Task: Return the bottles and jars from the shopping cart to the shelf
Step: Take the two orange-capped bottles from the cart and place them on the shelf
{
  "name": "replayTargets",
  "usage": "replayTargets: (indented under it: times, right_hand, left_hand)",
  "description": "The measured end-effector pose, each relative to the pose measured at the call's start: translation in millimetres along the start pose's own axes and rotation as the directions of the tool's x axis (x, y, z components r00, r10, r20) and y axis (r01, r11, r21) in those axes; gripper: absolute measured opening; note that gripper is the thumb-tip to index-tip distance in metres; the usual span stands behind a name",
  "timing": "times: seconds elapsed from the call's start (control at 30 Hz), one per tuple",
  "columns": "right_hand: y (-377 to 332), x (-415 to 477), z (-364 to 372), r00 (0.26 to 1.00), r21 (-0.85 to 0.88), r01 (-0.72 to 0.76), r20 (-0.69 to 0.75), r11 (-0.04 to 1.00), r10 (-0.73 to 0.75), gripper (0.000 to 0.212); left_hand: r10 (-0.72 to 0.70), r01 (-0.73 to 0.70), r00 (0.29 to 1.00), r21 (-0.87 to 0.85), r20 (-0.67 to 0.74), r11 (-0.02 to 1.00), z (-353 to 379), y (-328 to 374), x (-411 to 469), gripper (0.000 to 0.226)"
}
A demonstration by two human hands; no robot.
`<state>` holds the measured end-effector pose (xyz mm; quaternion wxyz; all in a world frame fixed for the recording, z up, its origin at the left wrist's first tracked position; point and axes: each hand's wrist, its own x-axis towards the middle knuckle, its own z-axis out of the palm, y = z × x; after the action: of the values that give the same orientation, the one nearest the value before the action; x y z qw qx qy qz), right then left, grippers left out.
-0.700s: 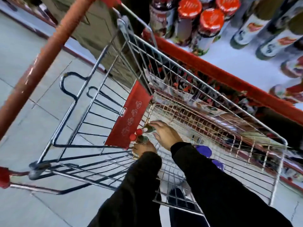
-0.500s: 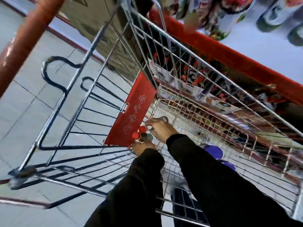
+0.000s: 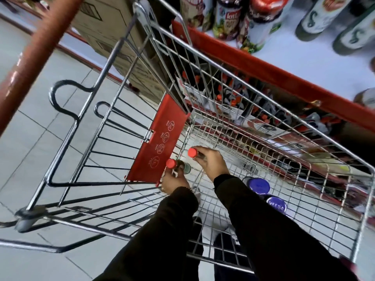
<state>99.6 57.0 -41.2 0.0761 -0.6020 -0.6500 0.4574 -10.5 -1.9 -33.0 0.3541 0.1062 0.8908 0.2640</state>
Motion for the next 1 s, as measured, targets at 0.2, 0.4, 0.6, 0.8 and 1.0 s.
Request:
replayTargets:
  times: [0.2,0.4,0.6,0.8,1.0]
  right_hand:
    - [-2,-45,-40,0.979,0.223,-0.042,-0.187,0.974,0.085,0.044]
    - [-25,-95,-92,0.936,0.307,0.001,-0.336,0.952,0.107,0.048]
    - [-52,-134,-144,0.868,0.267,0.049,-0.489,0.962,0.091,0.053]
    - [-77,-153,-196,0.746,0.276,0.184,-0.664,0.943,0.048,0.049]
    - [-106,-158,-249,0.604,0.194,0.255,-0.797,0.947,0.001,0.044]
  left_hand:
    - [0.261,-0.272,0.96,0.108,0.099,0.956,-23,26,-33,0.036]
    - [0.54,-0.572,0.803,0.074,0.252,0.817,-52,60,-75,0.032]
    - [0.731,-0.737,0.592,-0.138,0.341,0.662,-80,112,-105,0.037]
    - [0.858,-0.846,0.389,-0.238,0.336,0.477,-86,168,-125,0.038]
    - [0.91,-0.806,0.297,-0.434,0.289,0.402,-78,226,-160,0.041]
